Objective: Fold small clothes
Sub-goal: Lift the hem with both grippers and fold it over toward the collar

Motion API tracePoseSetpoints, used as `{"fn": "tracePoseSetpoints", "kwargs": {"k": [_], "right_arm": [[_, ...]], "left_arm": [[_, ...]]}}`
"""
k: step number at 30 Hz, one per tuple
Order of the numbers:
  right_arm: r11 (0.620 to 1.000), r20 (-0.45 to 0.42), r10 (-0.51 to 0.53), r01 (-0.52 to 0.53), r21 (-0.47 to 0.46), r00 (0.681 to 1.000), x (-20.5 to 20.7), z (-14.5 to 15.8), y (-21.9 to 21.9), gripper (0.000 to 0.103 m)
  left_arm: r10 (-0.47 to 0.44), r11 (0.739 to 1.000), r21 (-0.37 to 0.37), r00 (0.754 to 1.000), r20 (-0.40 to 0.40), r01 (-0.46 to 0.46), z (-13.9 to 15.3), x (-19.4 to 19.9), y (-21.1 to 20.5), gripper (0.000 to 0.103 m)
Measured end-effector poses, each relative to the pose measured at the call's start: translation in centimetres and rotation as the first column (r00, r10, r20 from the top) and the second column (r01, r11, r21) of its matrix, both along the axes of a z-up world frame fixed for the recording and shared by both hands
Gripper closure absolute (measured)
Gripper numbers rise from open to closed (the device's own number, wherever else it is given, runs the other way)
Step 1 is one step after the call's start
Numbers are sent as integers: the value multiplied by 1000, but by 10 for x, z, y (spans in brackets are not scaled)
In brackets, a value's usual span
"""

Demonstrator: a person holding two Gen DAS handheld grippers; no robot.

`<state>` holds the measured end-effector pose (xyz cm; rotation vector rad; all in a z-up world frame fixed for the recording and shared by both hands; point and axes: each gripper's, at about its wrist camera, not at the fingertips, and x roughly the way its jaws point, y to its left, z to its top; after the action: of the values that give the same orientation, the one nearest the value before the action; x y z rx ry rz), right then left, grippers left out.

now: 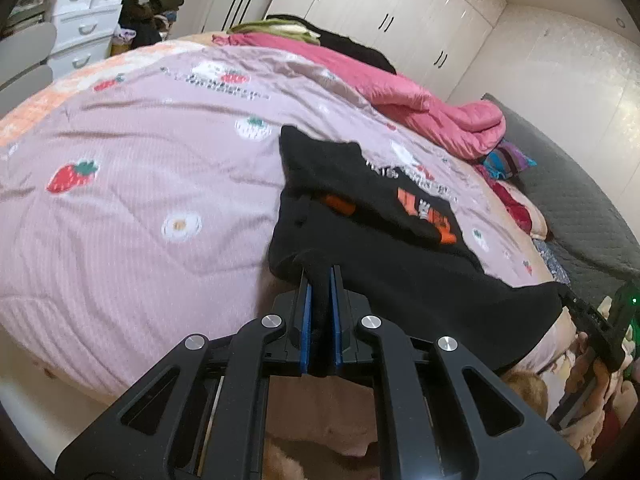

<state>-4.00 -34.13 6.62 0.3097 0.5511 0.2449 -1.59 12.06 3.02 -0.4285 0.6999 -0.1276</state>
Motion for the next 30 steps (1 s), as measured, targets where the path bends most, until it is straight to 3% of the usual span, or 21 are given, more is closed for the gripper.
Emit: {"fn": "tracePoseSetpoints", "kwargs": {"k": [6, 15, 30], "right_arm": [[1000, 13, -22, 22, 14, 1000, 12, 9, -5, 94], [998, 22, -49, 49, 31, 999, 36, 18, -7, 94], [996, 50, -75, 77, -34, 996, 74, 31, 3, 94]], "left_arm": [[10, 1000, -11, 999, 39, -10, 13, 12, 2, 101], [65, 994, -87, 995, 69, -58, 18, 38, 11, 101], [86, 993, -90, 989, 120, -76, 33, 69, 13, 101]]}}
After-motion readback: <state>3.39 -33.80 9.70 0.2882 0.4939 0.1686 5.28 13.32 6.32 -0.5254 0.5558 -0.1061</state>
